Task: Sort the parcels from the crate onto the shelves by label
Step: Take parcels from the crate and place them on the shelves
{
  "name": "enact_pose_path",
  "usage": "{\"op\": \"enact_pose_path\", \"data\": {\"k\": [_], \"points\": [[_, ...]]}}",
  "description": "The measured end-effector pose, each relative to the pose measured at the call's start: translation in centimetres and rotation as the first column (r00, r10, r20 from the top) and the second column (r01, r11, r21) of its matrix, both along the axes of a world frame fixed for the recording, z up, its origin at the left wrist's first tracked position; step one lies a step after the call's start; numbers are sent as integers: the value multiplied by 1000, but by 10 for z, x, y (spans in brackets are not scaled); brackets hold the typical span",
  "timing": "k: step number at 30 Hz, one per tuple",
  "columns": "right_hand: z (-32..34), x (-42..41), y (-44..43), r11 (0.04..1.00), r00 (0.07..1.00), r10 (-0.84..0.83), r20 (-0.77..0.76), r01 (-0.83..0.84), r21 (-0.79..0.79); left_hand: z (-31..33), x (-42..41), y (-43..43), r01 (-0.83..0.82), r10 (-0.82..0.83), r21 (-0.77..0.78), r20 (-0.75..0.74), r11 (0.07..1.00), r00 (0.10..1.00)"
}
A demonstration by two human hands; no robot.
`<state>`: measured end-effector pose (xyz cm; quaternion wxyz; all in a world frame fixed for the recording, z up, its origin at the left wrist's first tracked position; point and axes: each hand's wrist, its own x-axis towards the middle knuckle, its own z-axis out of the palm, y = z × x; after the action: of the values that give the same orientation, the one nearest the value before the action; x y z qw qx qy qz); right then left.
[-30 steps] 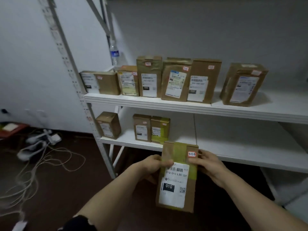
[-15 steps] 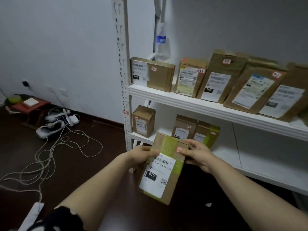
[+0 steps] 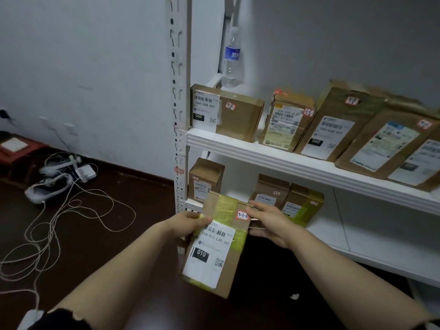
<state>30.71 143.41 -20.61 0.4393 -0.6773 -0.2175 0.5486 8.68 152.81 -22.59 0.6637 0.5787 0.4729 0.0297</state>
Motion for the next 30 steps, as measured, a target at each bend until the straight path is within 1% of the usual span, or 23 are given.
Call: {"op": "enact_pose_path", "data": {"k": [3,5,8,10,14,16,19,21,24,27,30], "points": [[11,3,10,998,999,29,29,-31,46,19,-1,1,-14,13,20,24,1000,1000],[26,2,15,994,999,42,33,-46,104,38,-5,5,-33,31,46,44,998,999],[66,2,26,967,993,114,32,-118,228,82,-7,17,-103,92,82,127,991,988],[100,3,29,932,987,153,50,-161,325,123,-5,19,-156,131,150,167,976,977],[152,4,28,886,967,211,143,-251,390,195,-3,19,-222,143,270,284,937,948],[171,-1,23,864,970,199,140,-241,442,219,-1,17,-279,165,307,349,910,923],[203,-1,18,817,978,112,174,-190,545,256,10,16,-322,146,357,442,876,885],[232,9,13,785,981,36,188,-144,602,283,23,12,-297,63,426,483,855,874],[275,24,-4,732,983,-85,160,-48,680,316,45,3,-187,-79,521,446,833,892],[308,34,-30,673,974,-189,123,38,738,341,72,-12,-111,-156,515,447,850,881],[323,50,-59,616,950,-301,84,127,778,361,99,-28,-90,-225,542,486,835,844]]}}
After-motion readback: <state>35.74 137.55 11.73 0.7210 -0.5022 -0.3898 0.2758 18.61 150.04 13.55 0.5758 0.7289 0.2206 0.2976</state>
